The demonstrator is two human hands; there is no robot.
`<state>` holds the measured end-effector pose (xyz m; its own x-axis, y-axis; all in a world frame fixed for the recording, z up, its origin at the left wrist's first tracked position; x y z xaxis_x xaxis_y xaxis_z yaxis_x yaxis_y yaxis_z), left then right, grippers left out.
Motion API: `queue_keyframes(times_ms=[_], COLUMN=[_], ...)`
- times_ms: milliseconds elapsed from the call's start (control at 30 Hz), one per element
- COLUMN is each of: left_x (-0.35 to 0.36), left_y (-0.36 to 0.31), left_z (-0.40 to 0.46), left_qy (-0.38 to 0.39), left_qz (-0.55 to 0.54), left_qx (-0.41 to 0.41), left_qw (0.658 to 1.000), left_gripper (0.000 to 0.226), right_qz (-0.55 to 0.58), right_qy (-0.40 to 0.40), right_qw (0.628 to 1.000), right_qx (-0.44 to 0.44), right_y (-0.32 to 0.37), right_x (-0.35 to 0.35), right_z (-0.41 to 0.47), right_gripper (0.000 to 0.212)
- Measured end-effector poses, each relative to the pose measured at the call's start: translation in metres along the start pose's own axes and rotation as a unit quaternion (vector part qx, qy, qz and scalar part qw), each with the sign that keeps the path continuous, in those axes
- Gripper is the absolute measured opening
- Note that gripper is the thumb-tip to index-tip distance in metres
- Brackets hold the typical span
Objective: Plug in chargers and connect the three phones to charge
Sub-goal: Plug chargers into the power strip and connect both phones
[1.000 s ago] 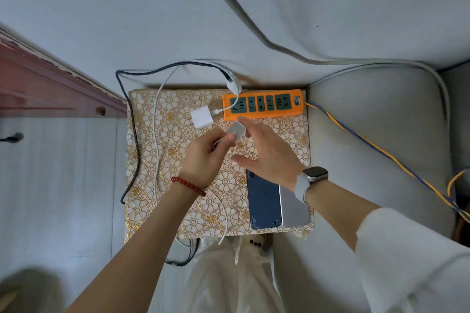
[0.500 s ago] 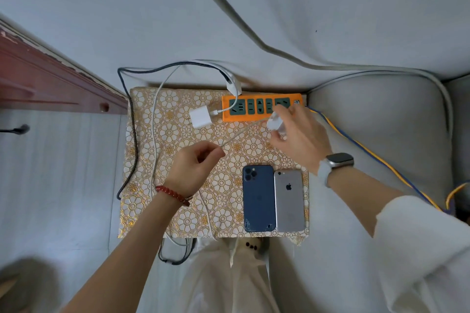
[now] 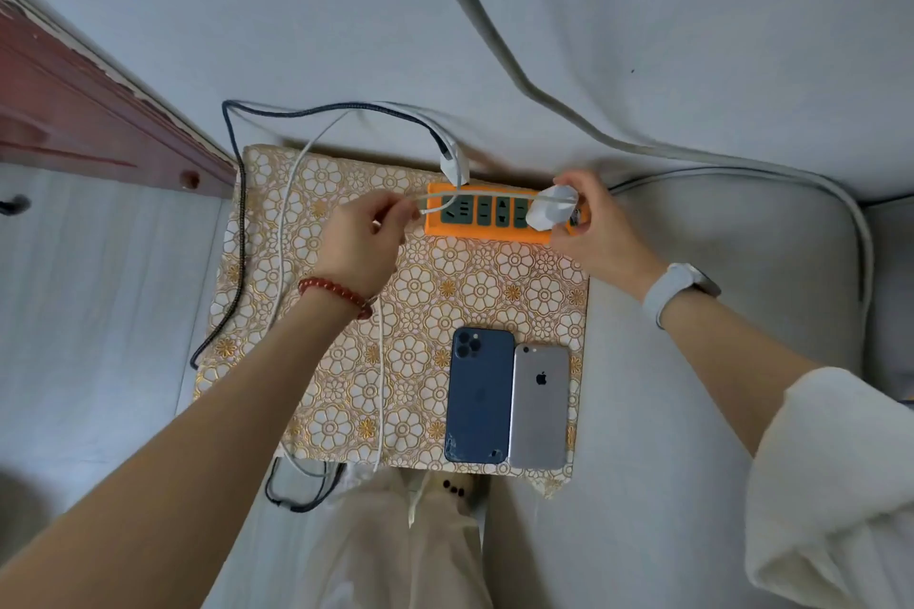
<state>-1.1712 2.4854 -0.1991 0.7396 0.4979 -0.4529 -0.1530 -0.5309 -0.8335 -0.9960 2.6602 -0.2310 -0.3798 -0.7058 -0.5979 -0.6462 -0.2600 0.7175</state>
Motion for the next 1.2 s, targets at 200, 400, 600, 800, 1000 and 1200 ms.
queue_keyframes(times_ms=[200,400,600,800,1000,1200], left_x=[0.012,0.019,0.021,0.018,0.013,0.016], left_y=[-0.01,-0.008,-0.008,-0.009,-0.004,-0.003], left_z=[0.007,0.005,0.008,0.012,0.013,0.014], left_qy=[-0.008,0.012,0.016,0.005,-0.023,-0.013], left_qz=[0.022,0.019,0.03,0.044,0.042,0.036], left_qx=[0.016,0.014,0.014,0.014,0.004,-0.008], left_qw=[1.0,1.0,0.999,0.999,0.999,0.999], left_gripper=[0.022,0.019,0.019,0.019,0.02,0.019], right_qz=[0.053,0.057,0.036,-0.027,0.002,-0.059], right_qy=[-0.014,-0.023,0.004,0.032,0.004,-0.041], right_qw=[0.998,0.997,0.999,0.999,1.0,0.997], right_qx=[0.033,0.041,0.007,-0.02,0.003,0.023], right_y=[-0.001,-0.002,-0.004,-0.001,-0.001,0.003], right_x=[0.005,0.002,-0.003,-0.003,0.005,0.004], right_z=[0.002,0.001,-0.004,-0.002,-0.001,-0.004], right_gripper=[0.042,0.052,0.049,0.049,0.047,0.045])
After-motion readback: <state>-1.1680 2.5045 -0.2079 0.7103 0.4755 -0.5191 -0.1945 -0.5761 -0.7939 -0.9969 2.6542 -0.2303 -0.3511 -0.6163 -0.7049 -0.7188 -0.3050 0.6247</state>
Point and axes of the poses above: each hand's wrist, its own z-axis towards the middle knuckle, its own x-axis out of the palm, y = z × x, the point moved 6 cm from there along z, towards the middle knuckle, and after that the axes turned 1 degree about x, right-handed, at the moved point
